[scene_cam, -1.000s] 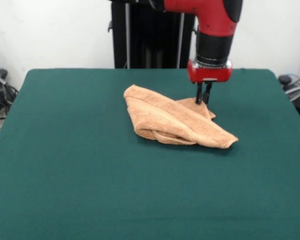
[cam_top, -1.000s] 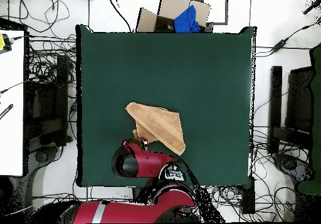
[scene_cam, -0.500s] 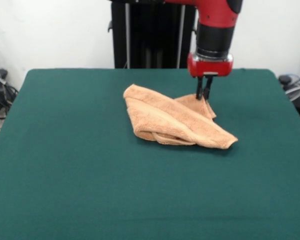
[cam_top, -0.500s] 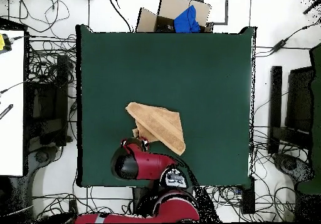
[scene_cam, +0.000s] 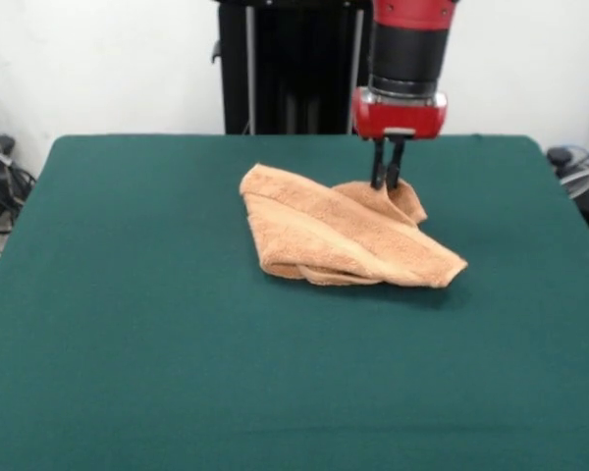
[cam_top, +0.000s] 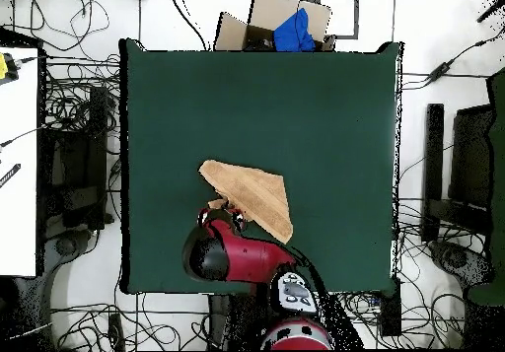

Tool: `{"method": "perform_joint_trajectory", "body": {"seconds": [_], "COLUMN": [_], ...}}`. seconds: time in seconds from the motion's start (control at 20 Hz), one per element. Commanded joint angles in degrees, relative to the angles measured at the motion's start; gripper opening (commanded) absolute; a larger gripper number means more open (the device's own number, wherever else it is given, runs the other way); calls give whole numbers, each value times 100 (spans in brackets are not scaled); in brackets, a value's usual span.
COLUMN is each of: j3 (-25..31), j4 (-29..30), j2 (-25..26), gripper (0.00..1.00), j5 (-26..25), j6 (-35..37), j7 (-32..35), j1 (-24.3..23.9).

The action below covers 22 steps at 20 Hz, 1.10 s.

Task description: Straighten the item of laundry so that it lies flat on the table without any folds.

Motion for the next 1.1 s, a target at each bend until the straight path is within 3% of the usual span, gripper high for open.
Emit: {"method": "perform_joint_trajectory", "body": {"seconds": [0.05, 0.55, 1.1], "j3": [447, 765, 974], "j4": [121, 486, 605], "j2": [-270, -1086, -1435], "gripper": [0, 0, 0], "j5": [24, -207, -292], "j6": [666, 1421, 1740], "j7": [974, 618, 499], "j1": [-119, -718, -1072]}}
